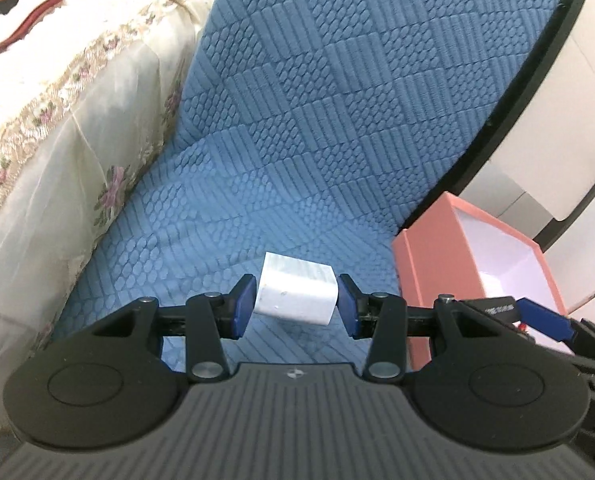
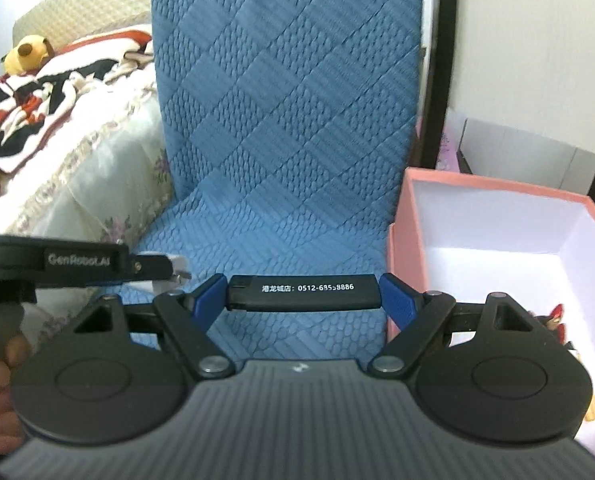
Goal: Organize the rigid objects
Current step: 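Carry the plug in the left tool and USB stick in the right tool over the pink box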
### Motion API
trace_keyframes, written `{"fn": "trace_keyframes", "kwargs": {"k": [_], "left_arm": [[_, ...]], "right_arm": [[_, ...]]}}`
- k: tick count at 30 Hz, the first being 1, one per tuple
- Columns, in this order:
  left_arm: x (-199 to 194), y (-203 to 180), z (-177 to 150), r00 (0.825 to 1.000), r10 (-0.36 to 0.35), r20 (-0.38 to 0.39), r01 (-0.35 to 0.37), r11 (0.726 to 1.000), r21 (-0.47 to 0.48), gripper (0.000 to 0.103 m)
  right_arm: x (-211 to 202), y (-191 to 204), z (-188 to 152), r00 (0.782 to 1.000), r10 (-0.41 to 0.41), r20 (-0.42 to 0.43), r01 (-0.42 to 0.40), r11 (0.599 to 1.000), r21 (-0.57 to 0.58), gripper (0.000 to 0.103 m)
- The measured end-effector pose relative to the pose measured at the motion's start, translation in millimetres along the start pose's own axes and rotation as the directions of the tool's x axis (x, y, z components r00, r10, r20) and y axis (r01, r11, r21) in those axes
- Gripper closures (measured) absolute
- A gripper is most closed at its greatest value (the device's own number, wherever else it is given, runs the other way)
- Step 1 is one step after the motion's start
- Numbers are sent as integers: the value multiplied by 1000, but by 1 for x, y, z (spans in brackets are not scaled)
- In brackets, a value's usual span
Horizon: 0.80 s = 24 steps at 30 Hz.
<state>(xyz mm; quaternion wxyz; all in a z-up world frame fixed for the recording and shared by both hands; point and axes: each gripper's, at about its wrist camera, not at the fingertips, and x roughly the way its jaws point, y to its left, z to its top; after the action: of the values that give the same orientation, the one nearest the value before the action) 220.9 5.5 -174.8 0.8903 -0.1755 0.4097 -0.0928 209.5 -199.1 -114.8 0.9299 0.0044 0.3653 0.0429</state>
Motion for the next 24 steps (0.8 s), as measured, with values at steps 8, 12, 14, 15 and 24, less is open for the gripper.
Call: {"fn": "trace_keyframes", "kwargs": {"k": [8, 12, 14, 15, 24], "left_arm": [[-25, -44, 8, 999, -31, 19, 30, 998, 55, 53], [-34, -69, 10, 998, -67, 23, 65, 995, 70, 53], [-38, -83, 11, 996, -84, 26, 82, 993, 79, 53], [-39, -90, 12, 995, -94, 27, 92, 992, 85, 53], [-52, -161, 13, 984, -176, 12, 173, 975, 140, 53]], "right_arm": [[-32, -20, 15, 998, -22, 53, 21, 1000, 20, 18], [-52, -35, 22, 996, -44, 82, 41, 999, 34, 18], [-62, -46, 25, 994, -58, 93, 54, 998, 41, 18], [-67, -51, 27, 993, -65, 99, 61, 997, 47, 18], [-106, -97, 34, 982, -127, 137, 113, 988, 105, 18]]}}
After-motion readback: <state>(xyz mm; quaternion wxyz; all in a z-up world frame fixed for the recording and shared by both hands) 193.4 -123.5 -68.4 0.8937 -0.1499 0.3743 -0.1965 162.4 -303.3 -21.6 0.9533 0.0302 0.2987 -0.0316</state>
